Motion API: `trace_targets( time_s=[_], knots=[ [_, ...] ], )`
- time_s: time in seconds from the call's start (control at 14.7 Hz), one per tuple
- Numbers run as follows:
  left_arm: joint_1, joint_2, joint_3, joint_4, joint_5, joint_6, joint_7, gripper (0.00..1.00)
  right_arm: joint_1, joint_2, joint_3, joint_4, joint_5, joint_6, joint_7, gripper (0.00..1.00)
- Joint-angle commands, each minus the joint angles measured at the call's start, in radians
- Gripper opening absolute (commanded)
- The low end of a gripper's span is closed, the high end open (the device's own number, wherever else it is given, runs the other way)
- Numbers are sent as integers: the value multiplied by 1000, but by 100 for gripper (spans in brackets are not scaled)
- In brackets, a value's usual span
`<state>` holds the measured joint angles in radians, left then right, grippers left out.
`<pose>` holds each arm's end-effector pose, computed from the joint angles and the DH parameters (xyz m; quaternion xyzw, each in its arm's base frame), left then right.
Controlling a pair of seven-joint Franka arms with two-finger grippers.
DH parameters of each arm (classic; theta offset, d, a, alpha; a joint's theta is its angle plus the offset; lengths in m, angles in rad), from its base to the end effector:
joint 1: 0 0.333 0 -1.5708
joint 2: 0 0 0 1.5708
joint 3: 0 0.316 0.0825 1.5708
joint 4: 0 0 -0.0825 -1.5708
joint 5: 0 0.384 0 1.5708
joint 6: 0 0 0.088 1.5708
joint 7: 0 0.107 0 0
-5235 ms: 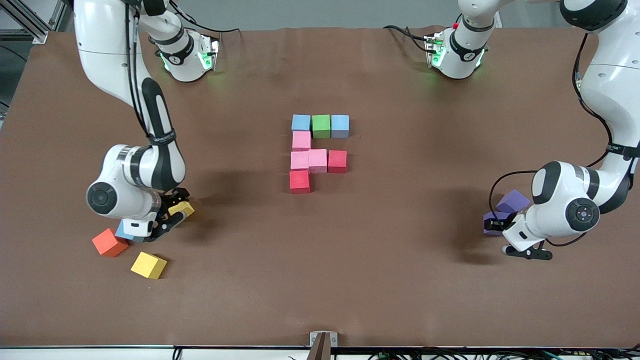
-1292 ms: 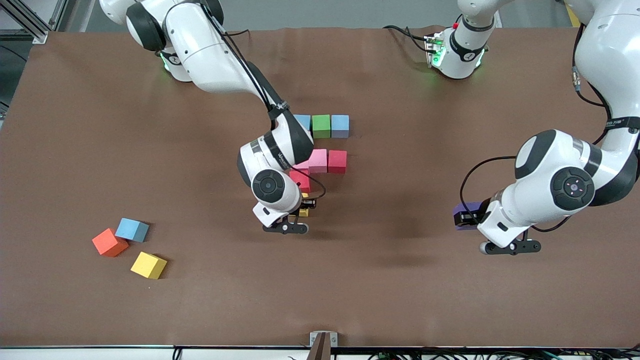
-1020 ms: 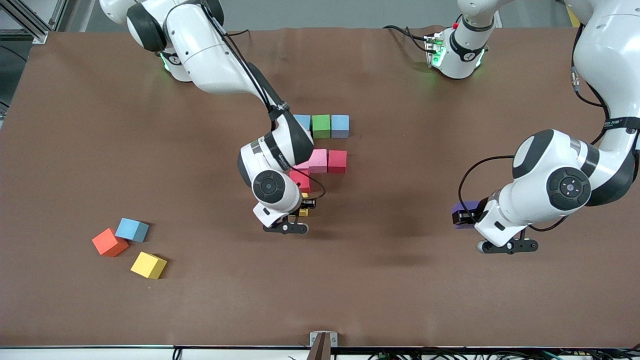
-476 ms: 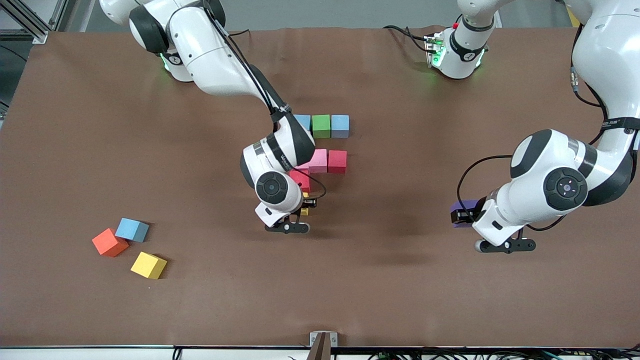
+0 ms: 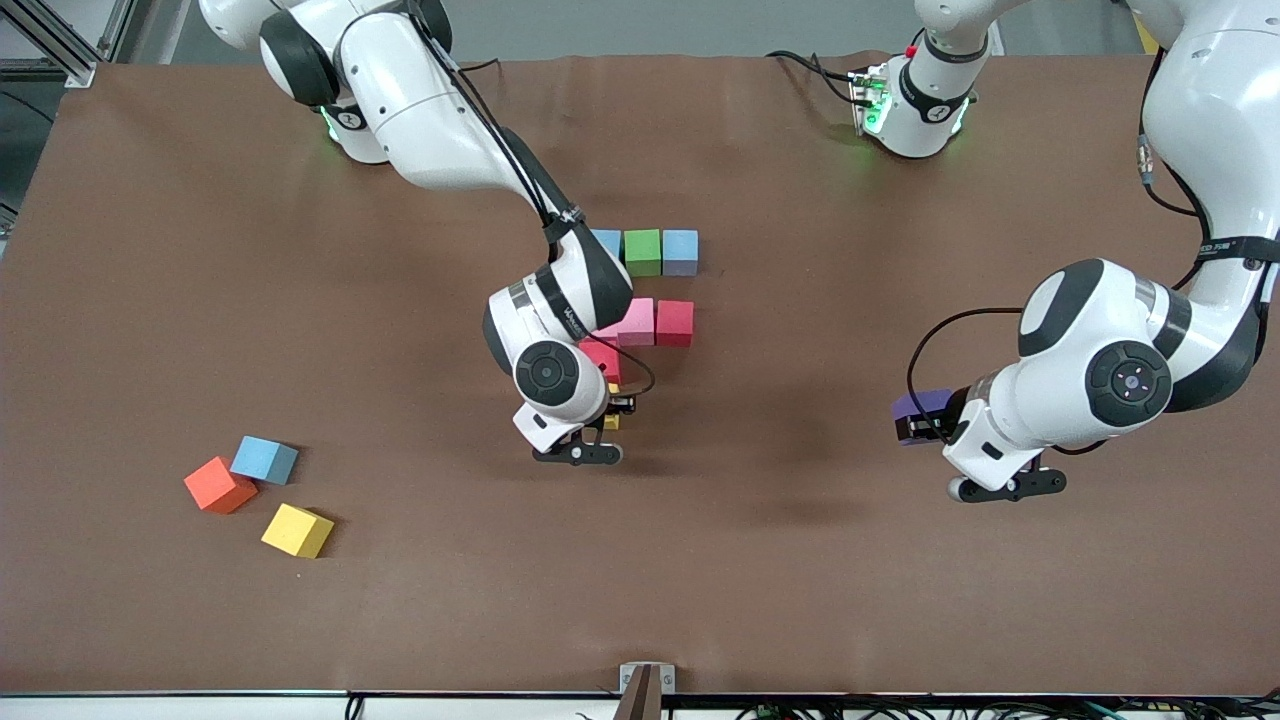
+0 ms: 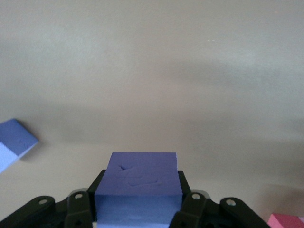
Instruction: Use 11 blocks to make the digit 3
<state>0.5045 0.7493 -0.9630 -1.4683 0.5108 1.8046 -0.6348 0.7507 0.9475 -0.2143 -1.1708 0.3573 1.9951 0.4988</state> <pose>0.6718 -0.1400 0.3624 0.9952 0.0684 -0.0661 0.0246 0.6105 0.4409 0.2137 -0.9960 0.0242 0.0788 0.0353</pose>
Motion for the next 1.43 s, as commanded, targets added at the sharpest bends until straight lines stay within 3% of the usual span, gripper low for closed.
trace_targets(
  time_s=[0.0, 0.27, 1.36],
  knots=[
    [-1, -8, -2, -10, -14, -13, -83, 34, 6, 8, -4, 13, 8, -2, -32, 20],
    [-3, -8, -2, -41, -12, -13, -196, 34, 7, 8, -4, 13, 6, -4, -36, 20],
    [-66, 1, -5, -41, -40, -7, -338, 34, 6, 8, -5, 10, 3, -9, -82, 20]
  ],
)
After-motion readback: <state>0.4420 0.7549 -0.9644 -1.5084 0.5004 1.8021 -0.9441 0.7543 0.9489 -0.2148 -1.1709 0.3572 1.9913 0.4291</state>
